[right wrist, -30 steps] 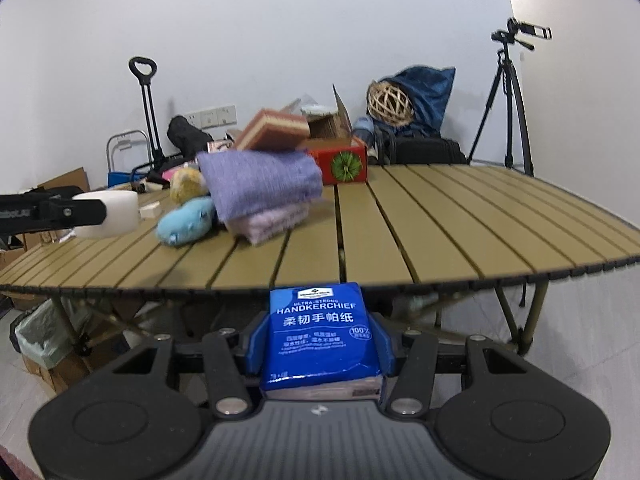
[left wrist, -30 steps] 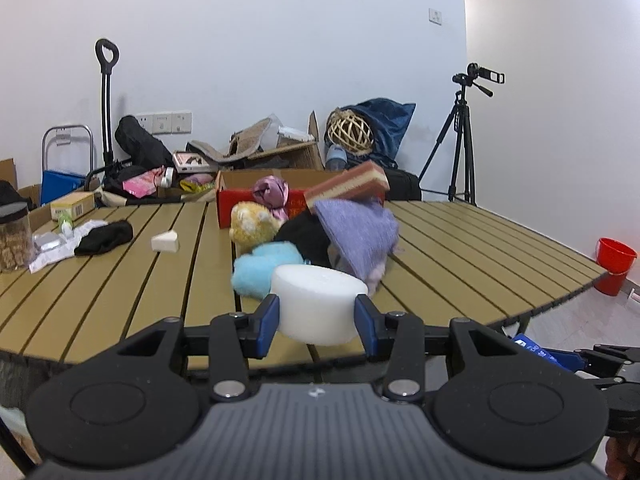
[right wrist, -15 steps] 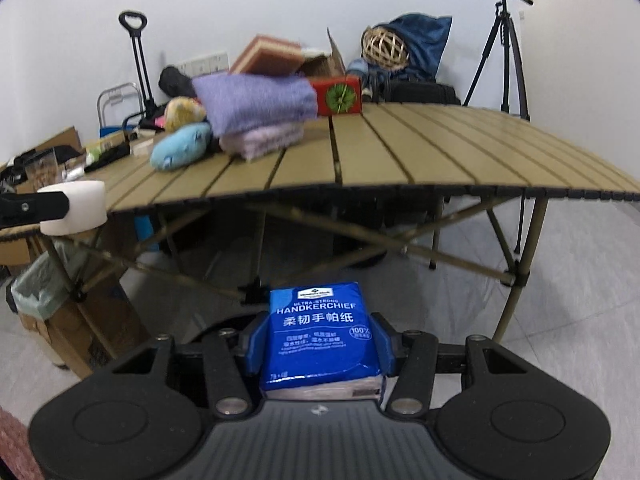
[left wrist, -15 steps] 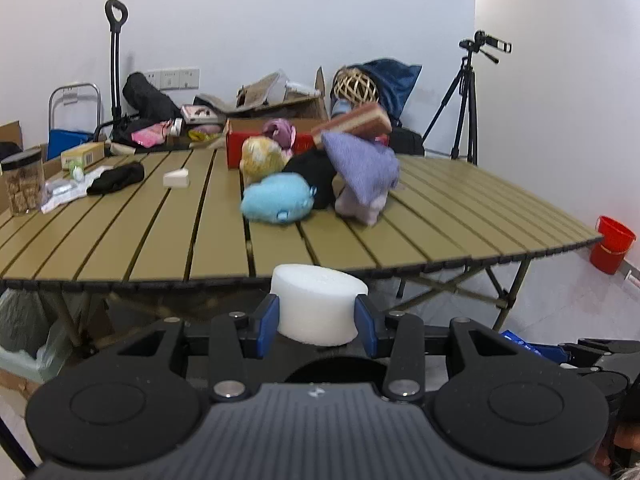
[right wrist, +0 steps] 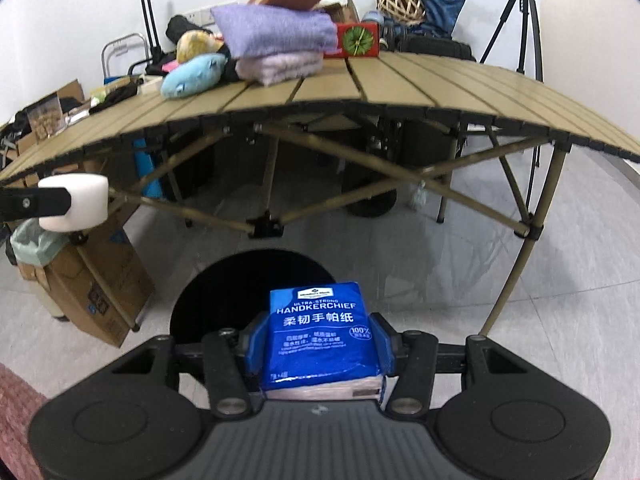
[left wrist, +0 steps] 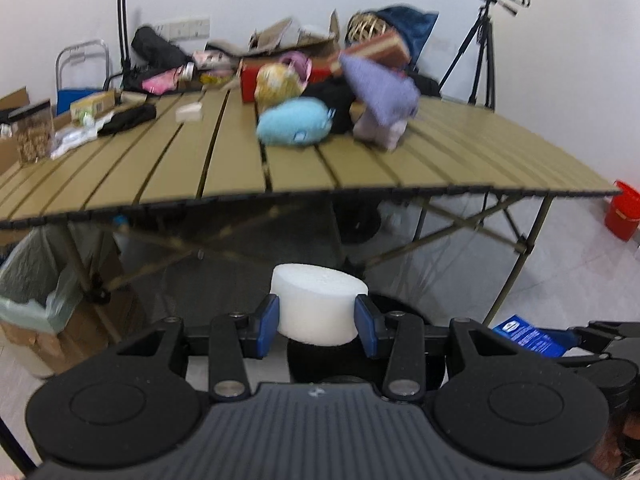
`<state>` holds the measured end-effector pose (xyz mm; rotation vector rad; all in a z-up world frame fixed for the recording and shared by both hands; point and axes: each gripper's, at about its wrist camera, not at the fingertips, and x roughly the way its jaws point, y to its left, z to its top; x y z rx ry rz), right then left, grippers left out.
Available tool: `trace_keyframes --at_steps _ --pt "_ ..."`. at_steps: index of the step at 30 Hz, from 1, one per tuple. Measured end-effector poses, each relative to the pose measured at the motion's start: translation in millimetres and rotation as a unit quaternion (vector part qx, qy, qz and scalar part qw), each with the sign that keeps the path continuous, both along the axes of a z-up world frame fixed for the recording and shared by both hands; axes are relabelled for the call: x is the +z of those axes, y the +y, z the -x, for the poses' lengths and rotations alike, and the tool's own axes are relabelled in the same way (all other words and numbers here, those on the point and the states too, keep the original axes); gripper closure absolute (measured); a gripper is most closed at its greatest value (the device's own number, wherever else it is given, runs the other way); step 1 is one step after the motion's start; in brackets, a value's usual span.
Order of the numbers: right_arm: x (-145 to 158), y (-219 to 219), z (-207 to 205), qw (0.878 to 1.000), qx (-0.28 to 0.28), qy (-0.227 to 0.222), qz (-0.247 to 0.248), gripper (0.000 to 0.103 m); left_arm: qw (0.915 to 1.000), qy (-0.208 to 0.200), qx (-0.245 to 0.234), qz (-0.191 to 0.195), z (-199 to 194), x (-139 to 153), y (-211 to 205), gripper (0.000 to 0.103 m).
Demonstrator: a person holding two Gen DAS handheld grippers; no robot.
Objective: Collect trash
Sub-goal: 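Lift both held items off the table and carry them over the black bin, then open the left tool to drop the white foam cylinder into the bin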
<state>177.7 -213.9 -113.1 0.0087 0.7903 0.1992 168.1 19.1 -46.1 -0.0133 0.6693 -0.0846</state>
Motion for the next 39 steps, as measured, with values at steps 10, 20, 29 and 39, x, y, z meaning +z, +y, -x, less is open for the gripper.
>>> trace_keyframes --at_steps 10,20,29,39 --pt "-17 4 2 0.999 0.004 0.044 0.013 0.051 0.9954 0.091 0.024 -0.013 -7 -38 6 0.061" --pt "-31 3 -5 0.997 0.001 0.073 0.022 0.052 0.9862 0.158 0.046 -0.014 -23 -68 11 0.062" --pt "-42 -4 -14 0.996 -0.021 0.090 0.020 0.052 0.9788 0.198 0.051 -0.006 -35 -84 10 0.062" --pt "-56 -9 -25 0.993 -0.039 0.110 0.023 0.052 0.9655 0.256 0.049 0.009 -64 -104 -3 0.062"
